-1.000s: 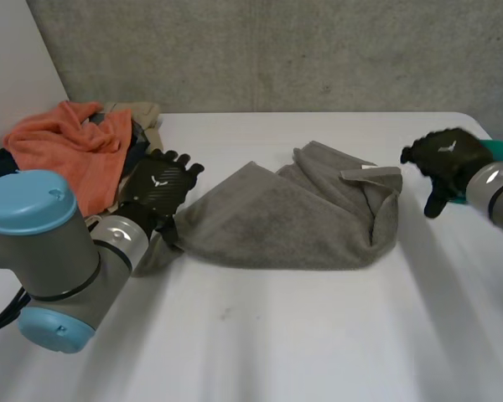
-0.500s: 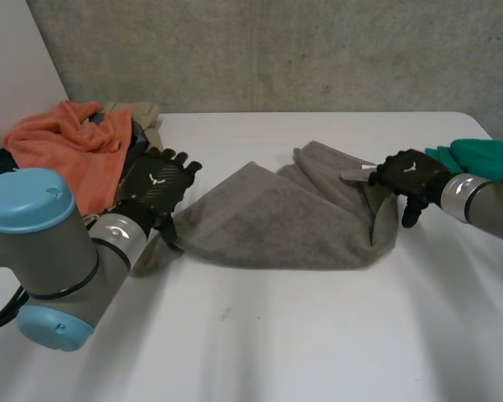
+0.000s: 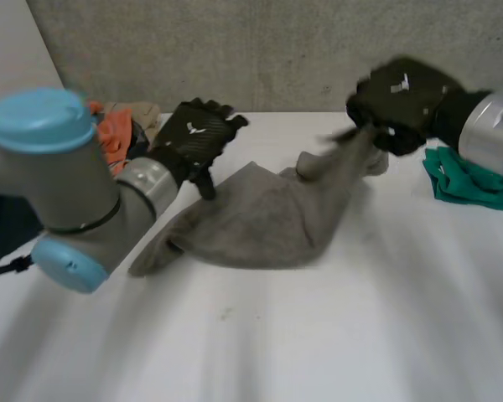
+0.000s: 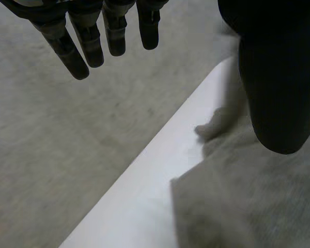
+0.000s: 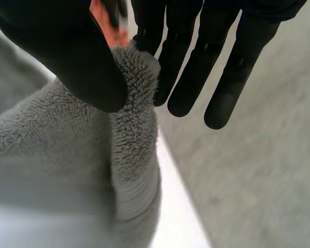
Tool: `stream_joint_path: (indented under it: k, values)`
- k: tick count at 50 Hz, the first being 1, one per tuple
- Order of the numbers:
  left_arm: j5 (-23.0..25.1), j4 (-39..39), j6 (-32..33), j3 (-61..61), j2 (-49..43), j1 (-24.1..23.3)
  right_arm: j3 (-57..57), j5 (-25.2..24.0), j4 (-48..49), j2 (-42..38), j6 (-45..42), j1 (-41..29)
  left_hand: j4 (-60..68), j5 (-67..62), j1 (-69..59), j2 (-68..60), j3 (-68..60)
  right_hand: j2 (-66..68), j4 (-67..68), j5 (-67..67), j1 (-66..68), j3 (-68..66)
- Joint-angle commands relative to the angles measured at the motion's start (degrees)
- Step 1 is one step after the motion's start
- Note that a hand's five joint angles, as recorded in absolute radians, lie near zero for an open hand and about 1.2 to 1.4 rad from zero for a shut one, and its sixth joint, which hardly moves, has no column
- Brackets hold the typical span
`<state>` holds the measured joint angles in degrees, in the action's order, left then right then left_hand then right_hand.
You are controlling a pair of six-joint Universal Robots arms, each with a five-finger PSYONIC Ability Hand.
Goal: Fold the laundry.
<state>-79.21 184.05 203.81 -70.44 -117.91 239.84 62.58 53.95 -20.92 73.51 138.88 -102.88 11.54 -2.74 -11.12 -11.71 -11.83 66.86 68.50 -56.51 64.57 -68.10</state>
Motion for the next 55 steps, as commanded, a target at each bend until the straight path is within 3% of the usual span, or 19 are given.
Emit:
stream_joint_path:
  k: [1,6,10,11,14,15,19,28,35,40,45,46,50,55]
  values:
    - [1.0,-17.7,-2.5,17.9,-10.3,-5.1,1.0,-1.0,2.1,10.6,9.0,-5.6,-1.5,2.7,1.1,1.7,1.8,13.1,11.5,-13.5,15.4,-11.9]
    - [0.9,-24.4,-4.5,24.8,-17.1,-8.7,1.1,-1.3,3.3,14.2,14.7,-6.9,-1.5,2.7,1.1,1.7,1.8,13.1,11.5,-13.5,15.4,-11.9]
    - [-1.8,-24.5,-6.3,27.5,-20.6,-10.2,1.2,-1.3,5.0,14.6,18.3,-6.4,43.6,-42.4,-44.0,-43.4,-43.3,13.1,11.5,-13.5,15.4,-11.9]
    - [-4.8,-23.5,-6.8,28.0,-20.9,-10.0,1.6,-1.0,5.5,14.0,19.0,-6.1,66.6,-65.4,-67.0,-66.4,-66.3,13.1,11.5,-13.5,15.4,-11.9]
    - [-10.8,-21.5,-7.1,28.1,-20.0,-9.1,2.5,-0.9,6.0,12.9,18.7,-5.1,68.5,-67.3,-68.9,-68.3,-68.2,13.1,11.5,-13.5,15.4,-11.9]
    - [-15.3,-20.1,-7.1,28.0,-18.3,-8.4,3.2,-0.7,6.1,11.5,18.0,-4.1,68.5,-67.3,-68.9,-68.3,-68.2,13.1,11.5,-13.5,15.4,-11.9]
    - [-21.1,-16.2,-6.8,27.0,-12.3,-6.5,3.3,1.6,6.2,7.1,14.9,-2.3,68.5,-67.3,-68.9,-68.3,-68.2,13.1,11.5,-13.5,15.4,-11.9]
    - [-20.5,-3.9,-5.5,16.5,4.9,-4.0,-0.5,16.3,6.3,-0.1,12.2,-5.2,68.5,-67.3,-68.9,-68.3,-68.2,13.1,11.5,-13.5,15.4,-11.9]
    - [-20.9,6.3,-4.6,-1.6,6.3,-5.4,6.1,18.8,7.3,-1.3,13.7,-8.3,68.5,-67.3,-68.9,-68.3,-68.2,13.1,11.5,-13.5,15.4,-11.9]
    - [-24.6,7.6,-5.1,-8.4,1.9,-7.2,13.3,19.5,11.6,-4.2,13.4,-10.5,68.5,-67.3,-68.9,-68.3,-68.2,13.1,11.5,-13.5,15.4,-11.9]
    - [-28.7,1.1,-8.3,-8.6,-2.0,-10.7,18.6,22.2,16.1,-8.7,12.1,-11.7,41.8,-40.6,-42.2,-41.6,-41.5,13.1,11.5,-13.5,15.4,-11.9]
    - [-29.3,-2.3,-9.6,-8.0,-2.4,-11.1,19.6,23.5,17.0,-10.0,11.3,-11.8,30.6,-29.4,-31.0,-30.4,-30.3,13.1,11.5,-13.5,15.4,-11.9]
    - [-29.5,-9.2,-11.9,-5.7,-1.5,-11.1,21.2,25.7,17.6,-11.2,9.7,-11.6,5.1,-3.9,-5.6,-5.0,-4.9,13.1,11.5,-13.5,15.4,-11.9]
    - [-27.3,-14.2,-11.4,-4.4,2.2,-7.8,22.8,25.7,17.1,-10.2,8.9,-11.4,-1.5,2.7,1.1,1.7,1.8,13.1,11.5,-13.5,15.4,-11.9]
